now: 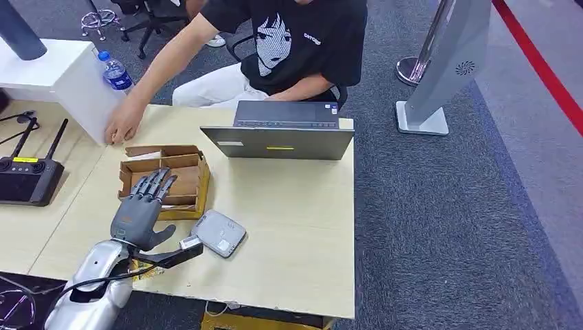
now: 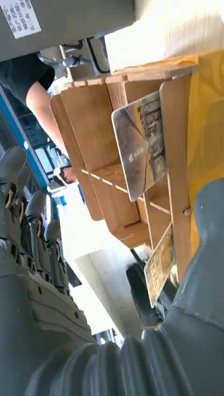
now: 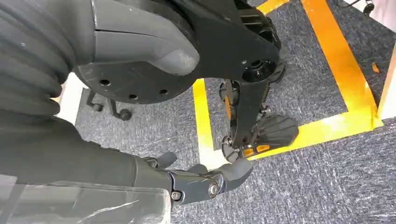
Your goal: Pass the card to the sensor for recognition and then transmit it.
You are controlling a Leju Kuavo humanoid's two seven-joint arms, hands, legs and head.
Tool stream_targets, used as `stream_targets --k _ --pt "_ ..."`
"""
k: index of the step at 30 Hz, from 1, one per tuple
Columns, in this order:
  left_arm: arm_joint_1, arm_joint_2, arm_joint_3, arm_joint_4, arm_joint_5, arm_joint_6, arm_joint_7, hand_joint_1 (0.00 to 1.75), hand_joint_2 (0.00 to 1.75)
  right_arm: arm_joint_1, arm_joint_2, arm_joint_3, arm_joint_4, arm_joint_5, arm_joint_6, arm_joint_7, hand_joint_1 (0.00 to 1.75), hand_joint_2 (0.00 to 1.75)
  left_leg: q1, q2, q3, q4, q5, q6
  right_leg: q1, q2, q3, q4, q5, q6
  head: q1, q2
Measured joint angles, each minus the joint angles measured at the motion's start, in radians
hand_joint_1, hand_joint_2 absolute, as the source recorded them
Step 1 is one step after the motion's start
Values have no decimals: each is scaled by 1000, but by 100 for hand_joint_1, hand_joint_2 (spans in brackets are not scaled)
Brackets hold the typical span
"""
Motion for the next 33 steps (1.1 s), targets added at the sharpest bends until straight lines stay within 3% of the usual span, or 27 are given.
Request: stream_targets --k 27,29,30,33 --pt "-26 -23 -15 63 -5 -9 15 0 175 -3 5 -28 0 45 3 0 0 175 0 0 0 0 0 0 0 0 0 0 0 0 0 0" --pt "-28 -24 -15 67 -5 -9 15 164 175 -3 5 -30 0 45 3 0 0 175 0 0 0 0 0 0 0 0 0 0 0 0 0 0" --pt "-29 -24 -15 69 -5 -9 15 175 175 -4 5 -32 0 45 3 0 0 175 0 0 0 0 0 0 0 0 0 0 0 0 0 0" --pt "-30 -24 -15 72 -5 -9 15 175 175 -5 5 -34 0 45 3 0 0 175 0 0 0 0 0 0 0 0 0 0 0 0 0 0"
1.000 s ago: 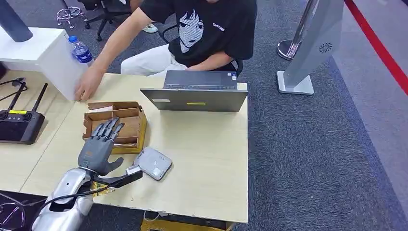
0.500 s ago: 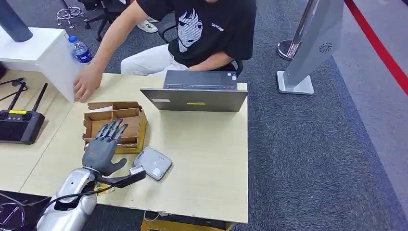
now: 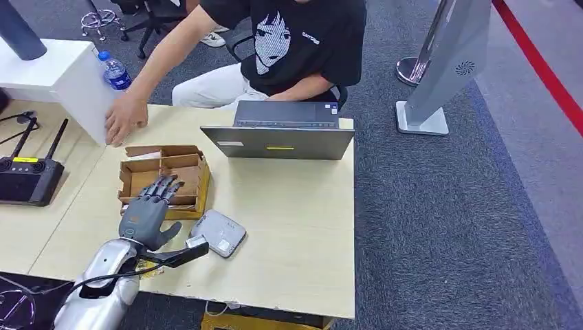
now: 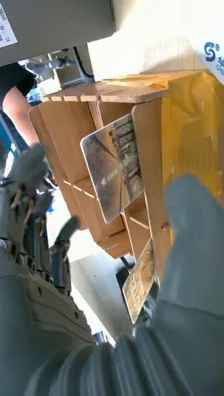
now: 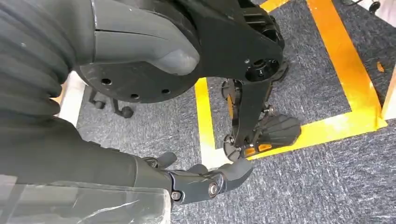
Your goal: Pass the card to the sensor for recognition and then transmit it.
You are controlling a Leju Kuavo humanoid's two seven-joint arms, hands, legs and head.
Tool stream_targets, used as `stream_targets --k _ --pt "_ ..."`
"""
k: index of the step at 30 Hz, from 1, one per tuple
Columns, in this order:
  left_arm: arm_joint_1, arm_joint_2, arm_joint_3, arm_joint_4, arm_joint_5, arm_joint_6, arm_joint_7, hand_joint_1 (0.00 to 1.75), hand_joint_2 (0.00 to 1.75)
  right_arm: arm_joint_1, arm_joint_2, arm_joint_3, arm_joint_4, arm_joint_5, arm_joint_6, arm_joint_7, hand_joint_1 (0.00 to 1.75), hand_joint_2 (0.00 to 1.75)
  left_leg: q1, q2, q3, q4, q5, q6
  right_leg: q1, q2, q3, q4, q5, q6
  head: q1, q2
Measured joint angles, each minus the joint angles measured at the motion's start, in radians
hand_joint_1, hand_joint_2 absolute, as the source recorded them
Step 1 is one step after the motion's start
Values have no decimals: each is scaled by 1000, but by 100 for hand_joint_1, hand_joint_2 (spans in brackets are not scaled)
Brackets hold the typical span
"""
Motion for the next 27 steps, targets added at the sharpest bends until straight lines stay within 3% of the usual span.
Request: stream_targets --k 24,27 --pt "-11 -9 0 6 -47 21 54 175 175 -3 4 -31 0 26 0 0 0 175 0 0 0 0 0 0 0 0 0 0 0 0 0 0" --pt "-14 -17 3 -10 -79 46 94 175 175 -5 5 -39 0 38 0 0 0 175 0 0 0 0 0 0 0 0 0 0 0 0 0 0"
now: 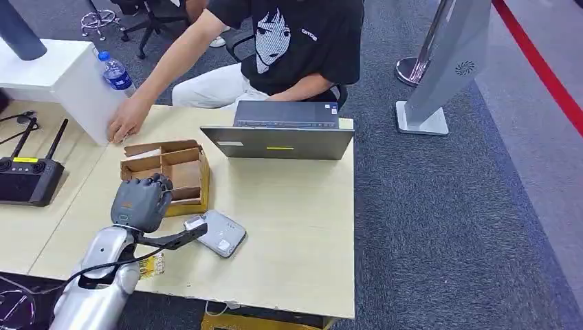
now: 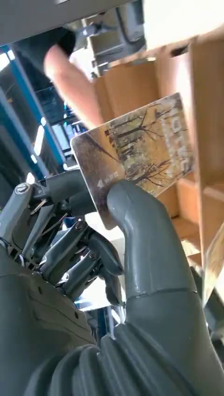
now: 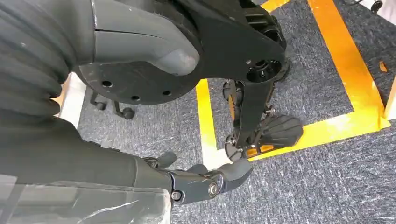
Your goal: Pass the card to the sensor for recognition and then transmit it.
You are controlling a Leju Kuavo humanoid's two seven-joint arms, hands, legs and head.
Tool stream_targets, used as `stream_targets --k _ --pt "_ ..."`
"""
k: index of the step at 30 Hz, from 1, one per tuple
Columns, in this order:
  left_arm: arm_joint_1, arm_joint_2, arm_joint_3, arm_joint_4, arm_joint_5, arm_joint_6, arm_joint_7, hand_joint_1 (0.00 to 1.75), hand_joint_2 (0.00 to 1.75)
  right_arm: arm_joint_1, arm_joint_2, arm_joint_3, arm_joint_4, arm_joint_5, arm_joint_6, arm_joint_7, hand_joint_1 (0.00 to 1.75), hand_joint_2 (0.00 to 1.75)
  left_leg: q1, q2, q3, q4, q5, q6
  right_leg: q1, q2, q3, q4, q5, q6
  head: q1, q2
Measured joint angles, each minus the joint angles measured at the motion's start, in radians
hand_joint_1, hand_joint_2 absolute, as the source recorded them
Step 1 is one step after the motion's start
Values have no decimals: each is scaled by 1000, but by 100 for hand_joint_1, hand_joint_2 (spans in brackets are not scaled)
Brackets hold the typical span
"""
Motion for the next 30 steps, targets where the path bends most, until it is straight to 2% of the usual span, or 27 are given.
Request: stream_targets --k 5,13,30 --pt "-47 -24 66 -171 14 -28 28 175 175 -2 5 -21 -2 24 -5 11 0 175 0 0 0 0 0 0 0 0 0 0 0 0 0 0" --pt "-113 -34 131 -301 45 -83 20 175 175 -3 6 -28 -2 38 -11 14 0 175 0 0 0 0 0 0 0 0 0 0 0 0 0 0" --pt "-112 -51 162 -318 31 -89 16 175 175 -8 13 -47 -1 39 -16 18 0 175 0 0 0 0 0 0 0 0 0 0 0 0 0 0"
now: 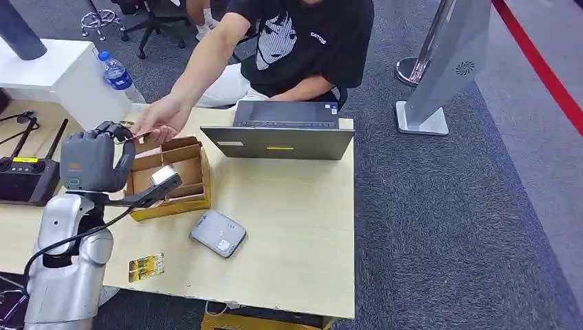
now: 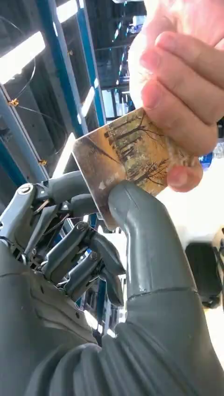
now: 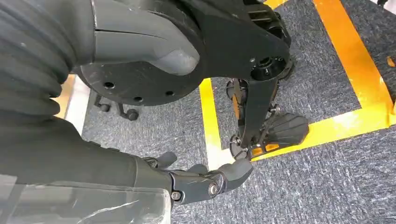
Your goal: Pass the card to the sensor for recognition and then transmit it.
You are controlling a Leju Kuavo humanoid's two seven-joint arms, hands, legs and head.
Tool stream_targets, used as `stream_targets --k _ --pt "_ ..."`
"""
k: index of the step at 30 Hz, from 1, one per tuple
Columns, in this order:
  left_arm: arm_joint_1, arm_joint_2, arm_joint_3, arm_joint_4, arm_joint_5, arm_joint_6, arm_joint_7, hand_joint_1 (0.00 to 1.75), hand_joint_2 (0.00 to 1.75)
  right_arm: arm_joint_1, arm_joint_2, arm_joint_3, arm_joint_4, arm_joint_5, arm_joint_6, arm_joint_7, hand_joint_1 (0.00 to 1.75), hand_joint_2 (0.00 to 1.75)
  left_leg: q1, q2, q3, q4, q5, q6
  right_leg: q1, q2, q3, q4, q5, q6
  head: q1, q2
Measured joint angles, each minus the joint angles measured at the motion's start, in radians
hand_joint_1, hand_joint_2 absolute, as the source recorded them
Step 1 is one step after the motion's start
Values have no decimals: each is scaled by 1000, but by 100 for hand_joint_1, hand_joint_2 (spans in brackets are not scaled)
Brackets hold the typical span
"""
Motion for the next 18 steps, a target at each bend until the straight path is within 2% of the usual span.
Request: stream_targets --k 2,3,4,11,13,16,18 --pt "1 0 0 0 -2 0 0 175 175 0 0 0 0 0 0 0 0 175 0 0 0 0 0 0 0 0 0 0 0 0 0 0" --pt "1 -1 0 0 -2 0 0 9 175 0 0 0 0 0 0 0 0 175 0 0 0 0 0 0 0 1 0 0 0 0 0 0" --pt "1 -1 0 0 -3 0 0 0 175 0 0 -1 0 0 0 0 0 175 0 1 0 0 0 0 0 1 0 0 0 0 0 0" --pt "19 -10 8 -5 10 21 0 0 175 -1 1 -4 0 0 0 2 0 175 0 0 0 0 0 0 0 0 0 0 0 0 0 0" --pt "38 -21 22 -23 44 45 -13 0 175 -1 2 -5 -1 0 0 2 0 175 0 0 0 0 0 0 0 1 0 0 0 0 0 0" --pt "95 -46 64 -87 163 98 -67 0 175 0 8 -7 -4 6 0 3 0 175 0 1 0 0 0 0 0 1 0 0 0 0 0 0" --pt "132 -69 108 -145 218 101 -105 0 175 1 13 -12 -8 12 -1 5 0 175 0 0 0 0 0 0 0 0 0 0 0 0 0 0"
